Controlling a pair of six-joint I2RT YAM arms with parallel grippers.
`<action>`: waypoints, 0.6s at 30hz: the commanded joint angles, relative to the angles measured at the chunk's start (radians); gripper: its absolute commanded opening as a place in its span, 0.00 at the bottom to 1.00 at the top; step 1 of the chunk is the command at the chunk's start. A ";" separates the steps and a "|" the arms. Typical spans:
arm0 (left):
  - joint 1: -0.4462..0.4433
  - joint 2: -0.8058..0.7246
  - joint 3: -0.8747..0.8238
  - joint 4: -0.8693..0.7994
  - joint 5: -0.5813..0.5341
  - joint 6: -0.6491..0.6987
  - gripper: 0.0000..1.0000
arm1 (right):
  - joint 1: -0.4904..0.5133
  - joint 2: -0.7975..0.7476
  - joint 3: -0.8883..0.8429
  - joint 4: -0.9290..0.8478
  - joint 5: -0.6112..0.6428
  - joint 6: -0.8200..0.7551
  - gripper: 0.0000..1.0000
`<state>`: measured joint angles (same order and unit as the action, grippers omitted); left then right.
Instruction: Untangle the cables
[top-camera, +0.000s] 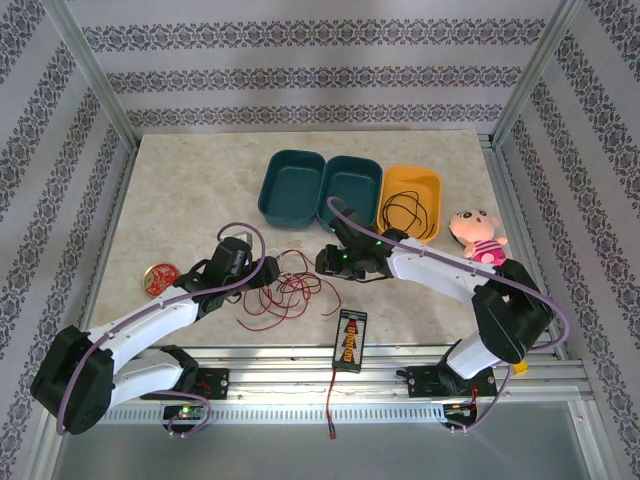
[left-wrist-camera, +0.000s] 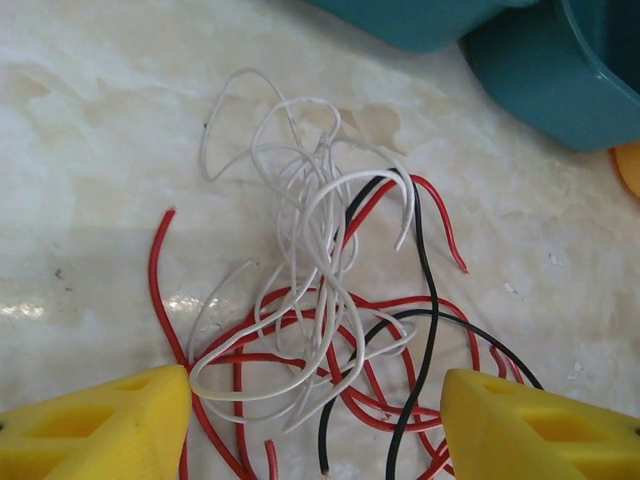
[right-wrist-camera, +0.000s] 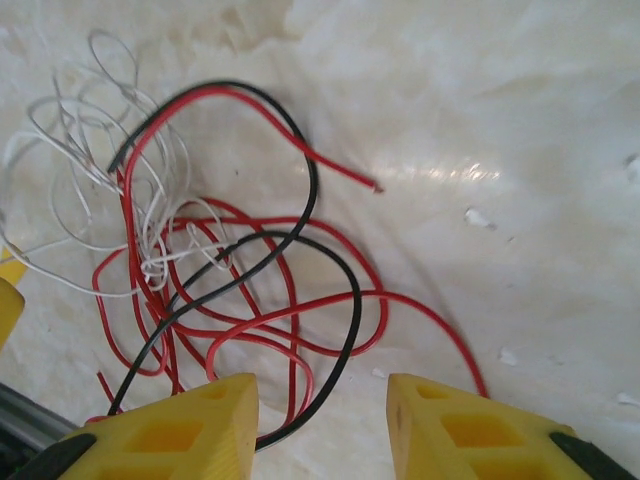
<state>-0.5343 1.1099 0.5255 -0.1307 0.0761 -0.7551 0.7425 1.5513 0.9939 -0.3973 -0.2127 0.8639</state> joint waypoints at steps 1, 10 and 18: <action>0.015 0.019 -0.016 -0.004 0.032 -0.023 0.64 | 0.010 0.036 0.006 0.033 -0.075 0.079 0.39; 0.017 0.046 -0.054 0.030 0.055 -0.032 0.47 | 0.014 0.078 -0.040 0.112 -0.138 0.148 0.45; 0.016 0.065 -0.077 0.072 0.067 -0.041 0.40 | 0.019 0.111 -0.068 0.165 -0.160 0.190 0.46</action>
<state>-0.5343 1.1687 0.4587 -0.0982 0.1314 -0.7856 0.7444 1.6497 0.9382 -0.2672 -0.3511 1.0206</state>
